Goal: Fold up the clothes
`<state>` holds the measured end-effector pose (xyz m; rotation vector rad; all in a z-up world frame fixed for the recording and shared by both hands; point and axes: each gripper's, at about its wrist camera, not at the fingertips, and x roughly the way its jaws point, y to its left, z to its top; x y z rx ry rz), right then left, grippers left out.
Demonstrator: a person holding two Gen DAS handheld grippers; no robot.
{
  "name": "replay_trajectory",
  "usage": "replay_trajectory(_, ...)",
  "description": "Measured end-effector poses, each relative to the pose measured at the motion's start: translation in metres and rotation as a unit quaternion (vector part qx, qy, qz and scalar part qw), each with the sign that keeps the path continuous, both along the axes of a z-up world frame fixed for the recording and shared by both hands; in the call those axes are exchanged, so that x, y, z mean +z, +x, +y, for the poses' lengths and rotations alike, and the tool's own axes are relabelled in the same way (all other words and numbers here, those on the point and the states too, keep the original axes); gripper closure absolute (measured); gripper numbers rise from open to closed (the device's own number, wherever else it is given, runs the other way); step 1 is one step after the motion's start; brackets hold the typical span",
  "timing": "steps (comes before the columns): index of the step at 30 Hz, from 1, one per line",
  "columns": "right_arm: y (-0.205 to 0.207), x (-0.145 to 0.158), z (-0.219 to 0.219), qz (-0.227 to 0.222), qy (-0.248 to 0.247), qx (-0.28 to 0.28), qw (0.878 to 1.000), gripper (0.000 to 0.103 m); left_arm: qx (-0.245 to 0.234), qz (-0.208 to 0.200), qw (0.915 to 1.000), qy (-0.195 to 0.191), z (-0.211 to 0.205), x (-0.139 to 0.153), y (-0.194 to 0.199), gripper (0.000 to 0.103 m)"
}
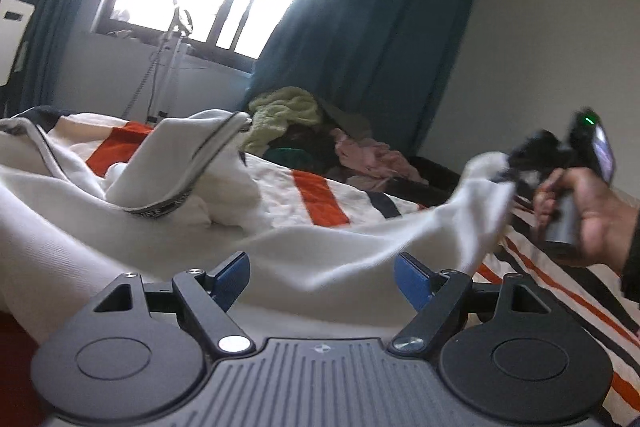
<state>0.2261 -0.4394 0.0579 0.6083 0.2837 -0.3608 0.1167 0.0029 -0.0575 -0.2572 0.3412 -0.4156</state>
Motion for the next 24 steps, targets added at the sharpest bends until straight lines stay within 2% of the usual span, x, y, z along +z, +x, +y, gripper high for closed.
replay_trajectory(3, -0.038, -0.013, -0.047, -0.005, 0.050, -0.032, 0.998, 0.091, -0.009, -0.004, 1.0000, 0.000, -0.004, 0.004, -0.011, 0.021)
replay_trajectory(6, -0.062, -0.039, -0.073, 0.006, 0.089, -0.034, 0.995, 0.090, -0.011, 0.001, 0.9999, 0.000, -0.004, 0.007, -0.019, 0.021)
replay_trajectory(8, -0.072, -0.065, -0.084, 0.039, 0.117, -0.023, 0.992, 0.090, 0.001, 0.015, 0.9998, 0.013, -0.006, 0.006, -0.019, 0.021)
replay_trajectory(12, -0.095, -0.111, -0.101, 0.101, 0.168, -0.017, 0.980, 0.089, 0.025, 0.039, 0.9989, 0.007, -0.001, 0.006, -0.019, 0.021)
replay_trajectory(14, -0.107, -0.125, -0.108, 0.103, 0.214, -0.026, 0.971, 0.088, 0.040, 0.054, 0.9978, 0.003, 0.003, 0.005, -0.018, 0.021)
replay_trajectory(17, -0.125, -0.133, -0.110, 0.080, 0.271, -0.024, 0.959, 0.087, 0.059, 0.078, 0.9952, -0.004, 0.010, 0.005, -0.018, 0.021)
replay_trajectory(19, -0.132, -0.139, -0.107, 0.076, 0.307, -0.019, 0.949, 0.082, 0.063, 0.094, 0.9935, -0.011, 0.015, 0.004, -0.016, 0.021)
replay_trajectory(21, -0.137, -0.145, -0.103, 0.077, 0.344, -0.013, 0.936, 0.061, 0.072, 0.107, 0.9915, -0.015, 0.017, 0.004, -0.015, 0.021)
replay_trajectory(22, -0.136, -0.148, -0.101, 0.073, 0.365, -0.007, 0.928, 0.056, 0.076, 0.113, 0.9906, -0.017, 0.018, 0.004, -0.015, 0.021)
replay_trajectory(24, -0.136, -0.150, -0.095, 0.065, 0.400, 0.007, 0.914, 0.052, 0.075, 0.117, 0.9902, -0.018, 0.017, 0.004, -0.016, 0.021)
